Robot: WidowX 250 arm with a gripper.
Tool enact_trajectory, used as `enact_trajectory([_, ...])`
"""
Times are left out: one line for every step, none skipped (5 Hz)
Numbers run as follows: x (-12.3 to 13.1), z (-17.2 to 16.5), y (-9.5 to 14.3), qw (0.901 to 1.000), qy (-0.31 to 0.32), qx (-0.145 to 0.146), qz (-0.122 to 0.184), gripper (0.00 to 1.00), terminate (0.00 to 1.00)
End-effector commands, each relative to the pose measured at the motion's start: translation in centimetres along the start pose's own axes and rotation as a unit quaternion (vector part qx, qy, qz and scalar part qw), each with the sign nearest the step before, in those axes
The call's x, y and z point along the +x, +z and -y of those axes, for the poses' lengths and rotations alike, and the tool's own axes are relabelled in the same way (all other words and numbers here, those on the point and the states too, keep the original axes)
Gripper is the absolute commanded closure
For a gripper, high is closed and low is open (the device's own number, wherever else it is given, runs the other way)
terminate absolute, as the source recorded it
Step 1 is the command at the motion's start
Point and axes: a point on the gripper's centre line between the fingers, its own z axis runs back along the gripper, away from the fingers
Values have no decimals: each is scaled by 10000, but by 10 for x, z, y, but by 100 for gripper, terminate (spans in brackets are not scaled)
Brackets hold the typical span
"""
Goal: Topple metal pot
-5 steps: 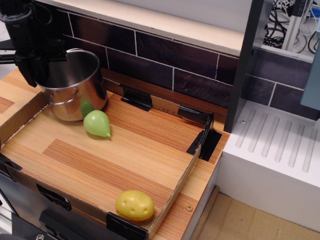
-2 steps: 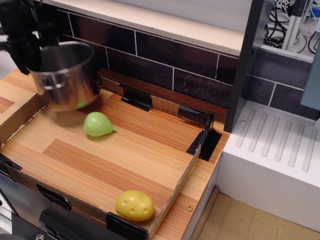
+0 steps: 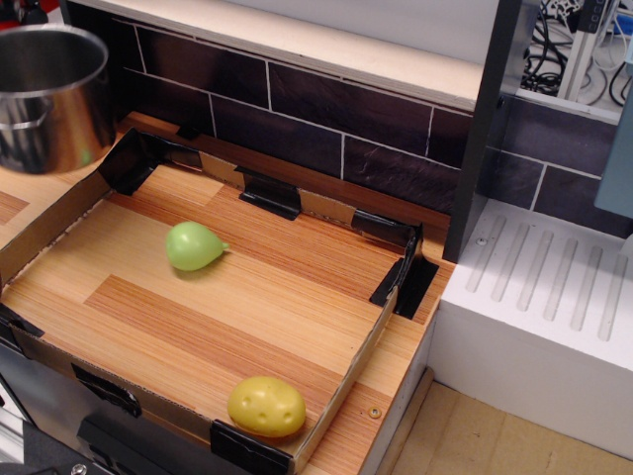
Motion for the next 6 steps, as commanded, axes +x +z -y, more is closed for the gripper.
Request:
enact_trajectory([-32,42,43,9969,-295,345,644,100,0])
enact_trajectory([-51,73,47,9953,-309,575,721,100,0])
enact_trajectory([-75,109,45,9895,-289,938,1065,100,0])
enact_trajectory([-94,135,38,9762,-382,1570,1447,100,0])
enact_trajectory([-104,154,25,9619,-450,2047,1757,100,0])
enact_trajectory([-104,162,3,9371,-452,2636,2242,100,0])
